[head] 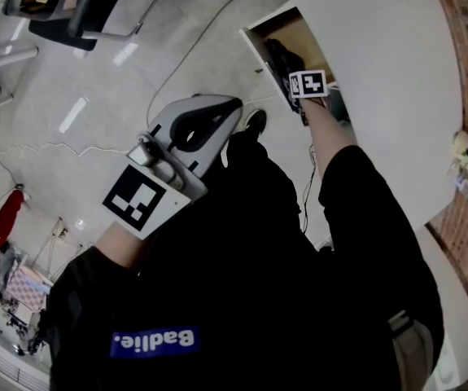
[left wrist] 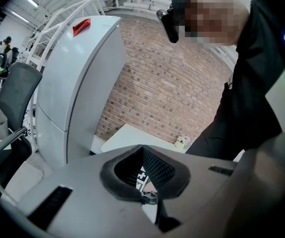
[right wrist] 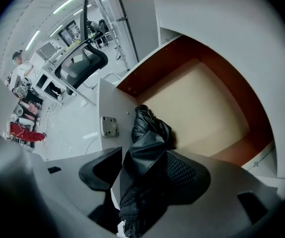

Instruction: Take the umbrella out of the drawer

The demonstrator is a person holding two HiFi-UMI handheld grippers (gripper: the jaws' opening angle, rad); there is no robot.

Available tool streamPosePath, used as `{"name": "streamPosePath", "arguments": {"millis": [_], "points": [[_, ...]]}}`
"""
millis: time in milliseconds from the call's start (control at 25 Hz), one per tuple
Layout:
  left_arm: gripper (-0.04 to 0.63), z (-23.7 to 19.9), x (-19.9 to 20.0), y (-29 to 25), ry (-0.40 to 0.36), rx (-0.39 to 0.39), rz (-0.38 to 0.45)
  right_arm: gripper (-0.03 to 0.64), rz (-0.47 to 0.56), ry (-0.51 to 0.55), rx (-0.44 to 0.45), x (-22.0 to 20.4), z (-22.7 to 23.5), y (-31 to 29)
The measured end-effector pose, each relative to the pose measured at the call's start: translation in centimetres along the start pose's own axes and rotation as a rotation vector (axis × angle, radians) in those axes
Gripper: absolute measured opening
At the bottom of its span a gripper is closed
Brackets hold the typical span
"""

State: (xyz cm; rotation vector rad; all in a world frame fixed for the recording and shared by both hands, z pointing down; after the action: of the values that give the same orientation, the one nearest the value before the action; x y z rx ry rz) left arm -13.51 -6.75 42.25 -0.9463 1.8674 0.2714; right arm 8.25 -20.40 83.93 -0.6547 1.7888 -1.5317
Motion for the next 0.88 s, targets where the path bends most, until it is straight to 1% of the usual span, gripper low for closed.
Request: {"name": "streamPosePath", "arguments": {"millis": [160, 400, 520, 600, 680, 760, 840, 880], "points": [[-0.003, -0.1, -0.8, 0.2, 0.010, 0.016, -0.014, 0.282, -0.049, 0.040, -0.017, -0.3, 0.4, -1.1], [-0.003, -0.2, -1.5, 1.2, 0.019, 0.047, -0.012, 0.281, -0.048, 0.112, -0.026, 0.3, -0.1, -2.2], [-0.003, -0.1, -1.9, 1.6, 0.023, 0.057, -0.013, 0.274, -0.083, 0.140, -0.046, 0.1, -0.2, -2.3], [-0.003, 0.2, -2.2, 1.7, 0.026, 0.061, -0.010, 0.242, -0.080, 0.151, -0.021, 0.0, -0.7, -2.4], [-0.003, 0.6, -2.3, 1.8, 0.026, 0.063, -0.005, 0.212, -0.040, 0.157, 0.007, 0.3, -1.0, -2.2], [-0.003, 1.1, -2.2, 1.8, 0.024, 0.064, 0.001, 0.176, -0.022, 0.161, 0.002, 0.4, -0.8, -1.7], [-0.003, 1.5, -2.0, 2.0, 0.021, 0.065, 0.007, 0.123, 0.012, 0.164, 0.017, 0.9, -1.2, -1.1], [-0.003, 1.6, -2.0, 2.1, 0.019, 0.065, 0.010, 0.106, 0.037, 0.165, 0.031, 1.2, -1.5, -0.8]]}}
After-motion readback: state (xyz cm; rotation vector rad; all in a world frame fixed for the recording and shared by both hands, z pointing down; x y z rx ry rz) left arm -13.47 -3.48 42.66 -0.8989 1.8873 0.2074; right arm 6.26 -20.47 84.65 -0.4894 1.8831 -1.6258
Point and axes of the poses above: the fingertips, and each gripper's own axes: y backward along the fingers, z to its right, x out of its top, the point moved 5 cm from there along y, backward along the fingers, and after that the axes turned 12 degrees about -x, right-handed, at the moved point
